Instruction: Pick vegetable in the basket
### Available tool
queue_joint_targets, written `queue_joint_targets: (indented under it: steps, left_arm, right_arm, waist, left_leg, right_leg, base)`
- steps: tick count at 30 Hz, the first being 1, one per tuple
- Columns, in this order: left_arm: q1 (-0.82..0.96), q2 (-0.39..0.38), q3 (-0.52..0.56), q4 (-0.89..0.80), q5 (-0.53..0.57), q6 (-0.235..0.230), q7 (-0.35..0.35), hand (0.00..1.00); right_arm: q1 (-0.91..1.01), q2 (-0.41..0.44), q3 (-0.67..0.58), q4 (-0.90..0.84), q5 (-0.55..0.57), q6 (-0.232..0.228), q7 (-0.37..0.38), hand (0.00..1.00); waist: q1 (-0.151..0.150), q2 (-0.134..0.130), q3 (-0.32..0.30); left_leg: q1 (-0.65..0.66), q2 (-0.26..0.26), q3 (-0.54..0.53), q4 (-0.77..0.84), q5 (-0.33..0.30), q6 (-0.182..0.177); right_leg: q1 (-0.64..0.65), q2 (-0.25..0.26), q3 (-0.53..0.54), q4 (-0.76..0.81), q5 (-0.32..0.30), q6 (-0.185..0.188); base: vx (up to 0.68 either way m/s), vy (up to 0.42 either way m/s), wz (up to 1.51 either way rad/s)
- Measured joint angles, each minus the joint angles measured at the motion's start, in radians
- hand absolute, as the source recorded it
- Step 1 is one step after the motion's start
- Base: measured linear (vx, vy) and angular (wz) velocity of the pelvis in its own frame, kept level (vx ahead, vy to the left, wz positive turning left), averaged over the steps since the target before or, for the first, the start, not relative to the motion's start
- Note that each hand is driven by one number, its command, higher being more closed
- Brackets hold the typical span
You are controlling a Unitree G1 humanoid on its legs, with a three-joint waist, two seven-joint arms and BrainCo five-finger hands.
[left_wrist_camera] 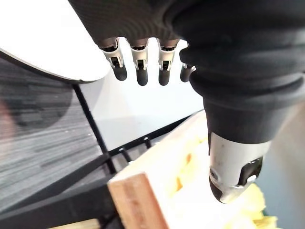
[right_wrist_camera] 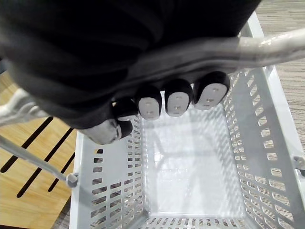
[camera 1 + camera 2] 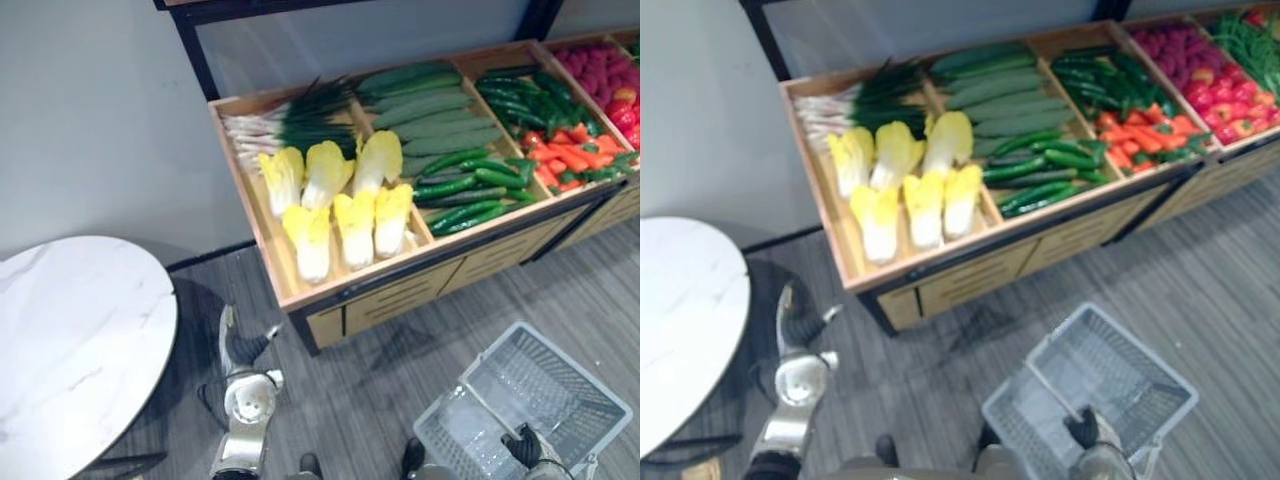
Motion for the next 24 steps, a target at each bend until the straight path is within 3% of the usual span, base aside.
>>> queue_joint_targets:
  steps: [4,12,24]
  left_arm:
    - [-0.01,-0.028,-0.025,-0.077,0.003,-0.006,0.006,0.0]
    - [-0.036,-0.024,-0.018,-0.105,0.034,-0.001,0.057,0.0]
    - [-0.212,-0.023,0.077,0.038,0.035,0.075,0.151,0.0]
  right_arm:
    - [0.0,-0.002,0.001,-0.01,-0.007,-0.004,-0.007,1.0]
    - [-0.001,-0.009,0.048,-0.053,-0.041,-0.022,-0.008,1.0]
    - [0.0,-0.027,0.092,-0.119,-0.044,-0.025,-0.008,1.0]
  waist:
    - [-0.007,0.021,-0.013]
    - [-0.03,0.013,-0.016]
    - [-0.084,0.004,-0.018]
  left_leg:
    - [0.004,0.006,0.004,-0.003,0.001,-0.002]
    - [0.004,0.0,0.064,-0.019,0.005,0.0]
    - [0.002,-0.002,0.143,-0.046,0.007,-0.001]
  right_leg:
    - [-0.003,0.009,0.01,-0.001,0.005,-0.008]
    - [-0.038,0.016,0.072,-0.033,0.048,-0.024]
    - [-0.094,0.032,0.153,-0.054,0.078,-0.027]
  base:
    - [-0.03,-0.022,-0.08]
    - [-0.07,-0.008,-0.23]
    - [-0.01,-0.023,-0.22]
